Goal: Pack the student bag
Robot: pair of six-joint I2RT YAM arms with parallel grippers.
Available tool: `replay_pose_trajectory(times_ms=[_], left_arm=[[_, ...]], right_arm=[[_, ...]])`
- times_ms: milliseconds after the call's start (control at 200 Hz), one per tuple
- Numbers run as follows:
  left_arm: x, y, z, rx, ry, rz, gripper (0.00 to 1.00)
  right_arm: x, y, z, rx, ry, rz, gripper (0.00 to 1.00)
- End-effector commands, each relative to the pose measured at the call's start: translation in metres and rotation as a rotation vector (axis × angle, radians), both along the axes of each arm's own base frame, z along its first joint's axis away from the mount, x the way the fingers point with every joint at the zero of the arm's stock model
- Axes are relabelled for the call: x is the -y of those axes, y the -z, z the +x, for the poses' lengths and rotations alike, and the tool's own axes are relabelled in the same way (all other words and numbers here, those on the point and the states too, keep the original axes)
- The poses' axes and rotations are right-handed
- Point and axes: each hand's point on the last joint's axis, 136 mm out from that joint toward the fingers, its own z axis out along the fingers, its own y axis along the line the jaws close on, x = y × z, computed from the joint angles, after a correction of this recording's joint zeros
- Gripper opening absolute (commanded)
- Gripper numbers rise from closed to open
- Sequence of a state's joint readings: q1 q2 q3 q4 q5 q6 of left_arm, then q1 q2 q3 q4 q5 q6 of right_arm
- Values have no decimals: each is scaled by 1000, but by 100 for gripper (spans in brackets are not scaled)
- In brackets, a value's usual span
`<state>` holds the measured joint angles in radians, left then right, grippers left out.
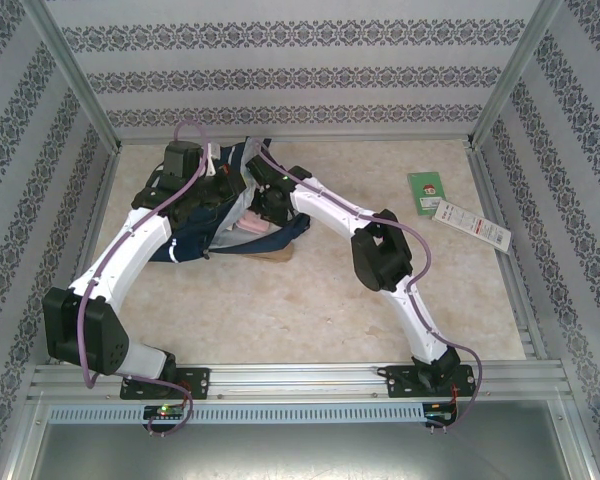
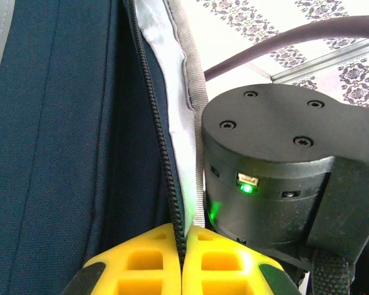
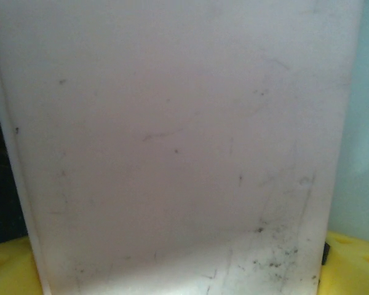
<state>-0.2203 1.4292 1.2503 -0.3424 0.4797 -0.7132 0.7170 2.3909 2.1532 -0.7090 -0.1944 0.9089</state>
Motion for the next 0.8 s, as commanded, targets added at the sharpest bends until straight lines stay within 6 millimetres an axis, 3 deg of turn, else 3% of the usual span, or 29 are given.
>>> replay_pose_trajectory(times_ms=[0, 330, 620, 799], left_arm=[[7, -47, 0, 149, 33, -71, 0], [7, -45, 0, 140, 36, -59, 0], [7, -43, 1, 137, 39, -53, 0], [6, -41, 1, 131, 42, -44, 0]], right_arm=[[3, 0, -18, -36, -36, -20, 98], [18, -16, -17, -2, -28, 2, 98], [21, -26, -30, -8, -61, 7, 98], [23, -45, -28, 14, -51, 48, 98]])
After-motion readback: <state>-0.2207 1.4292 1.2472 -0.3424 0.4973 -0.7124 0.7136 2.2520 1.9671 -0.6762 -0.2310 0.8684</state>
